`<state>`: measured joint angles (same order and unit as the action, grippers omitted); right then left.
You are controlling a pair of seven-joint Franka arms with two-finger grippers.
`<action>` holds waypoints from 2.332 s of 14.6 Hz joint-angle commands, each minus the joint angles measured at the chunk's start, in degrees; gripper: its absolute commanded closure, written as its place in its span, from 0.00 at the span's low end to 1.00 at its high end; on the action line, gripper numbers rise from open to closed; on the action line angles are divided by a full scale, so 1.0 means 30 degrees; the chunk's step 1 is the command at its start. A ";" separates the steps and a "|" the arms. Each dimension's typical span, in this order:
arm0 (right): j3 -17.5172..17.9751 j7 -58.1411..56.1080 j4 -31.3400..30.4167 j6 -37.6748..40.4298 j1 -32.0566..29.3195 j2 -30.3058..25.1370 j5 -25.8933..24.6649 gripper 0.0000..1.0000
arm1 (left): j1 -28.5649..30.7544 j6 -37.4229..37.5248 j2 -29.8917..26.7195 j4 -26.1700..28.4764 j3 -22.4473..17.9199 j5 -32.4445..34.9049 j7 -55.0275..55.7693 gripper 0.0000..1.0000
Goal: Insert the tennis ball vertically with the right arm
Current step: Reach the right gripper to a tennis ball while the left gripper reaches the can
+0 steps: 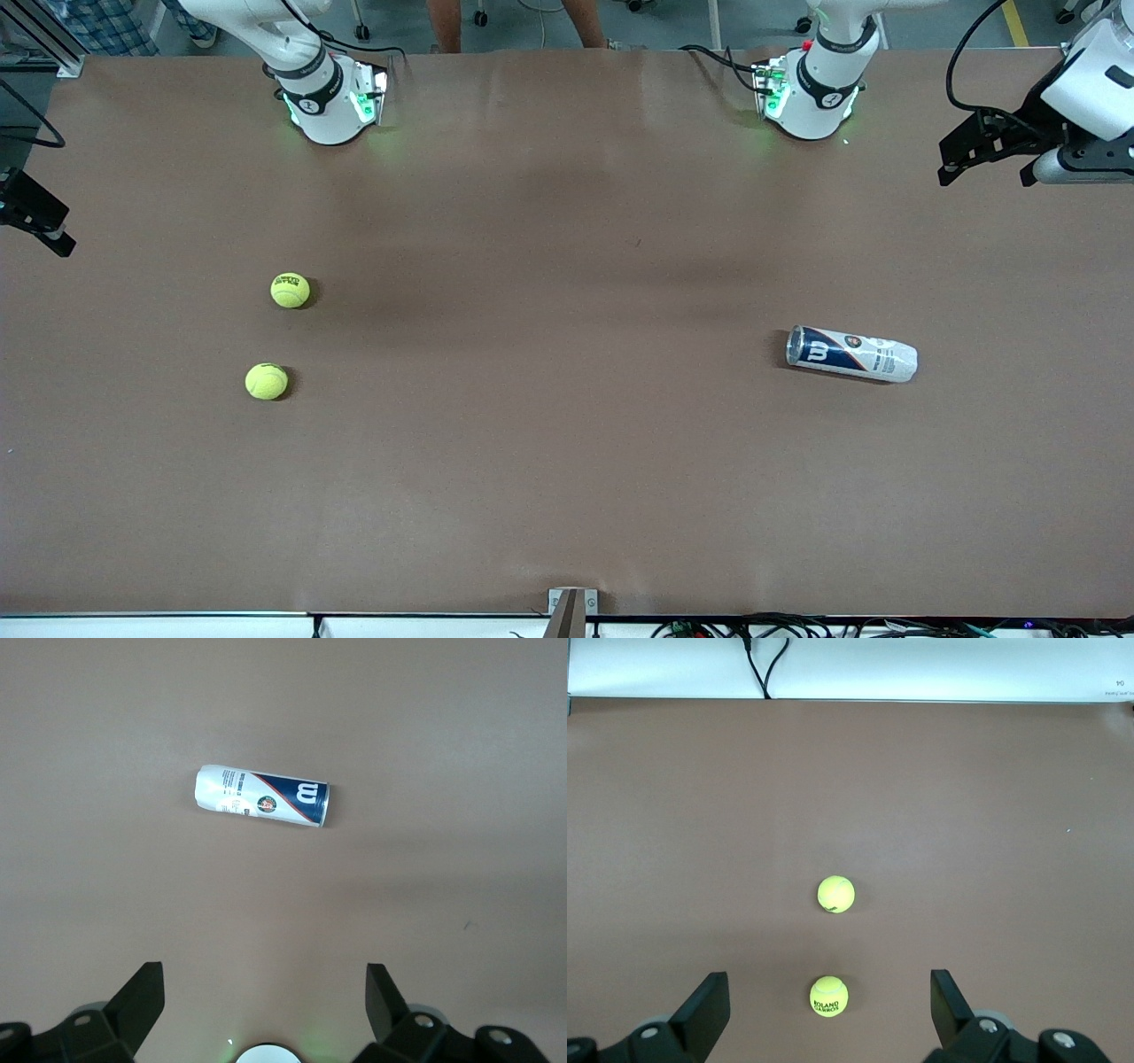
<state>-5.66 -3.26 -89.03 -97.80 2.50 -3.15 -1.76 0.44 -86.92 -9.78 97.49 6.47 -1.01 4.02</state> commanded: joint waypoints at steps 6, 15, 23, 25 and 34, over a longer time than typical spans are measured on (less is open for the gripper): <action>0.0187 0.0206 0.0379 0.1810 -0.0042 0.0463 -0.0085 0.00 | 0.0119 -0.0383 0.0298 0.0051 0.0159 0.0338 0.0591 0.00; 0.0187 0.0206 0.0380 0.1341 -0.0276 0.3245 0.0031 0.00 | 0.0851 -0.4943 0.0389 0.4615 0.0157 0.1767 0.4448 0.00; 0.0216 0.0148 0.0262 0.1226 -0.0070 0.5852 0.0002 0.00 | 0.1702 -1.1247 0.2842 0.7904 0.0216 0.3644 1.3993 0.00; 0.0245 0.0119 0.0291 0.0408 -0.0013 0.6585 0.0003 0.00 | 0.1555 -1.2301 0.4629 0.7494 0.0304 0.5107 1.7687 0.00; 0.0275 0.0030 0.0321 -0.1499 -0.0071 0.8258 0.0002 0.00 | 0.0500 -1.5322 0.9851 0.5705 0.0393 0.7017 2.6400 0.00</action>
<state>-5.07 -3.24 -88.97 -101.68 2.71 20.57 -1.73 2.26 -132.11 18.50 116.04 7.61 18.92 80.16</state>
